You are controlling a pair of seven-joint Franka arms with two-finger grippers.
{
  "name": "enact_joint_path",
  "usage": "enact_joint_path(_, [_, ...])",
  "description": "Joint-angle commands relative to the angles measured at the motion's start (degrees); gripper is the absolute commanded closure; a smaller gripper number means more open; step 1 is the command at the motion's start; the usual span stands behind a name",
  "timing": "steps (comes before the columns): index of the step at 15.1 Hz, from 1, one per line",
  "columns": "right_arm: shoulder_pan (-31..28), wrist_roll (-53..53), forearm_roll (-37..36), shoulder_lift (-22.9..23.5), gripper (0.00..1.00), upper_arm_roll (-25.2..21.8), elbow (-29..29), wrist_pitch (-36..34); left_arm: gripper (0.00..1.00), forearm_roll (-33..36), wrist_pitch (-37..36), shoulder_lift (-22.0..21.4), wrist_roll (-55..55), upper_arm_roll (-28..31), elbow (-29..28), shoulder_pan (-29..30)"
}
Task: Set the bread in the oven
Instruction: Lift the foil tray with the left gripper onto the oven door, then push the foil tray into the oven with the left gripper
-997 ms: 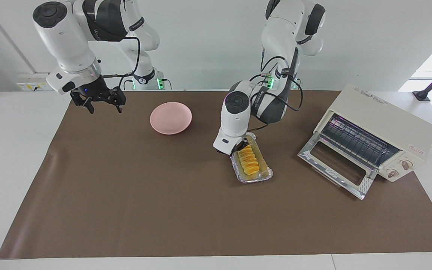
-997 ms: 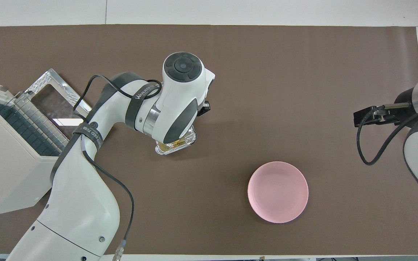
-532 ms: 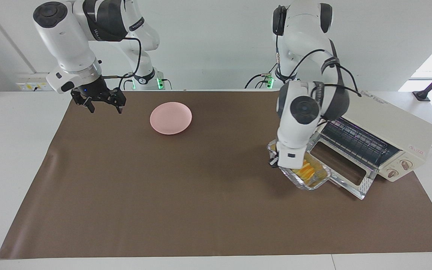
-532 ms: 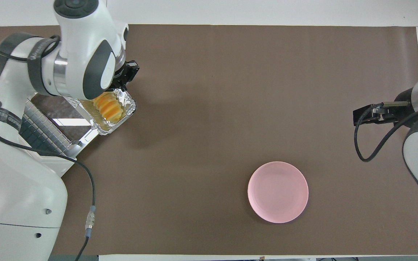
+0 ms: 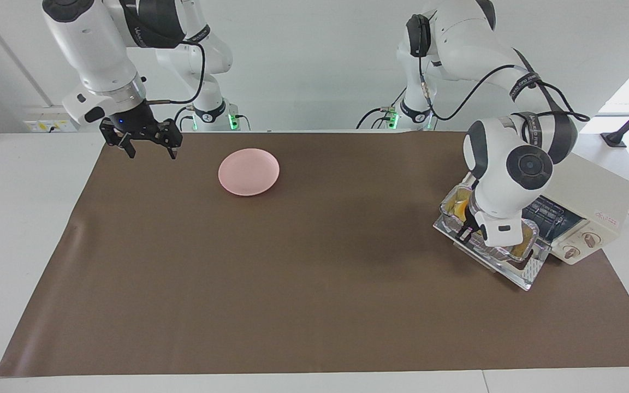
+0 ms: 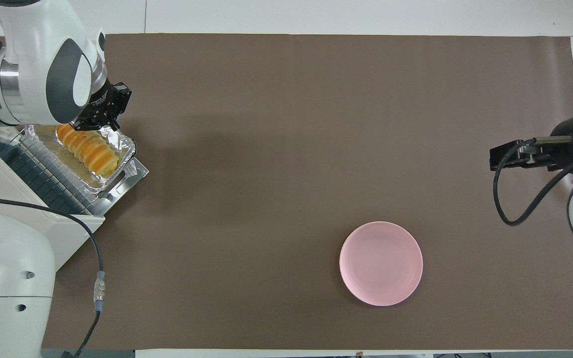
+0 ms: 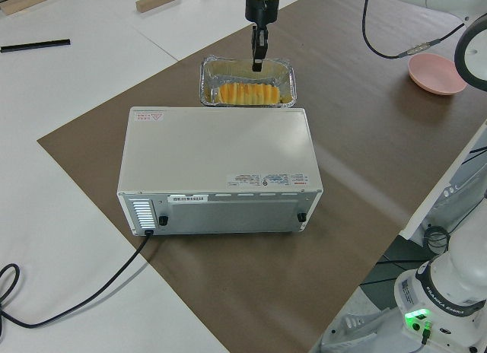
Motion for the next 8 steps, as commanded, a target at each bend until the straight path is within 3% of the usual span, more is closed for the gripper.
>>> enact_joint_path(1, [0.1,1.0,0.0,-0.1,0.0,0.1,2.0,-2.8,1.0,1.7,-0.8,-1.0,0.2,0.8,-2.3,0.3])
enact_joint_path(8, [-0.1,0.6,0.0,-0.1,0.0,0.0,4.5,-5.1,1.0,4.9,-1.3,-2.8,2.1,1.2,-6.9,3.0])
